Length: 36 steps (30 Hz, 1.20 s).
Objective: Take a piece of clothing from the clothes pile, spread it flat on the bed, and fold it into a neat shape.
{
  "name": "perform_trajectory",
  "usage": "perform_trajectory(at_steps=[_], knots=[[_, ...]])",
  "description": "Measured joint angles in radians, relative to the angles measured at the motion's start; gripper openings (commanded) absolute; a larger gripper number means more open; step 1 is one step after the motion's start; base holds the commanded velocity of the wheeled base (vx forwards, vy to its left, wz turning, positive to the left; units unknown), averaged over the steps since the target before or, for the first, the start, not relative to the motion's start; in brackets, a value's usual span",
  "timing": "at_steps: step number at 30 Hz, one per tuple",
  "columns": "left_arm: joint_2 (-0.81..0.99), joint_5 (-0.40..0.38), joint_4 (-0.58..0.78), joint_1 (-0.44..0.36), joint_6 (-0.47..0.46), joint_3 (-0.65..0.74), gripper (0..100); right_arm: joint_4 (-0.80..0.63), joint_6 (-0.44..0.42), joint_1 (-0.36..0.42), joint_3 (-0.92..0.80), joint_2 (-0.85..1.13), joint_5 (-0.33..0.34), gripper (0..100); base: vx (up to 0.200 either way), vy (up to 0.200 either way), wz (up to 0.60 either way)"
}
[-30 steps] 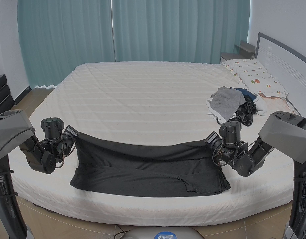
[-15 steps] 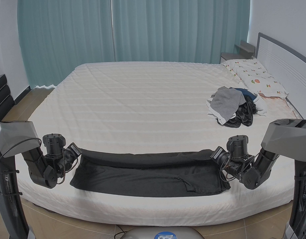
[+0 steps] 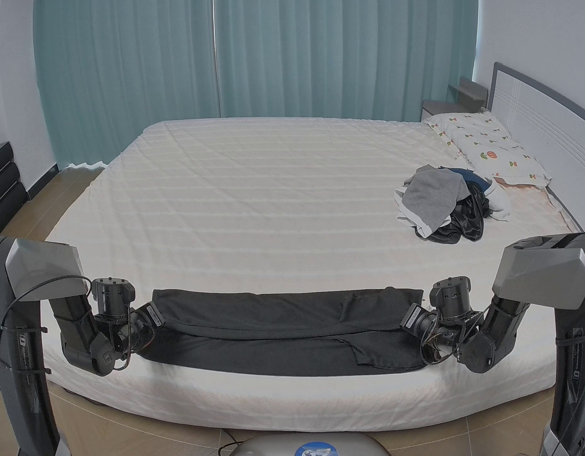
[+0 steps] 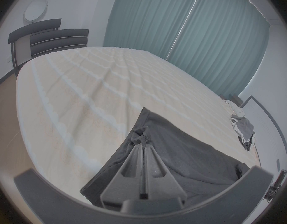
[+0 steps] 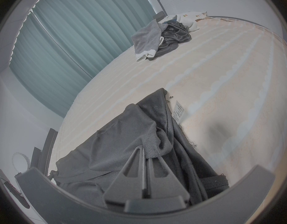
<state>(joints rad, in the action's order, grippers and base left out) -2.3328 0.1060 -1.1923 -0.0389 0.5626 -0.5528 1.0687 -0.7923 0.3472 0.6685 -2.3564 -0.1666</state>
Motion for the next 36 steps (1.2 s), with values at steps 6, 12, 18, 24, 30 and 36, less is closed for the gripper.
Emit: perform_trajectory(at_steps=[6, 12, 18, 24, 30, 36], knots=[[-0.020, 0.000, -0.003, 0.001, -0.021, 0.015, 0, 0.000, 0.001, 0.000, -0.003, -0.016, 0.001, 0, 0.000, 0.000, 0.00], [-0.025, 0.007, -0.007, 0.001, -0.028, 0.029, 100, 0.000, 0.001, -0.001, -0.003, -0.021, 0.002, 100, 0.000, 0.000, 0.00], [-0.019, 0.019, -0.007, 0.005, -0.028, 0.040, 100, 0.007, 0.000, -0.005, -0.015, -0.010, 0.001, 100, 0.000, 0.000, 0.00], [0.007, 0.027, 0.000, 0.040, -0.023, 0.032, 100, 0.009, -0.002, -0.023, -0.033, 0.045, 0.003, 100, 0.000, 0.000, 0.00], [0.043, 0.020, 0.020, 0.089, 0.064, -0.019, 100, 0.014, -0.015, -0.067, -0.031, 0.101, 0.015, 100, 0.000, 0.000, 0.00], [0.057, -0.064, 0.172, 0.096, 0.128, -0.111, 100, 0.014, -0.070, -0.092, -0.027, 0.119, 0.093, 100, 0.000, 0.000, 0.00]])
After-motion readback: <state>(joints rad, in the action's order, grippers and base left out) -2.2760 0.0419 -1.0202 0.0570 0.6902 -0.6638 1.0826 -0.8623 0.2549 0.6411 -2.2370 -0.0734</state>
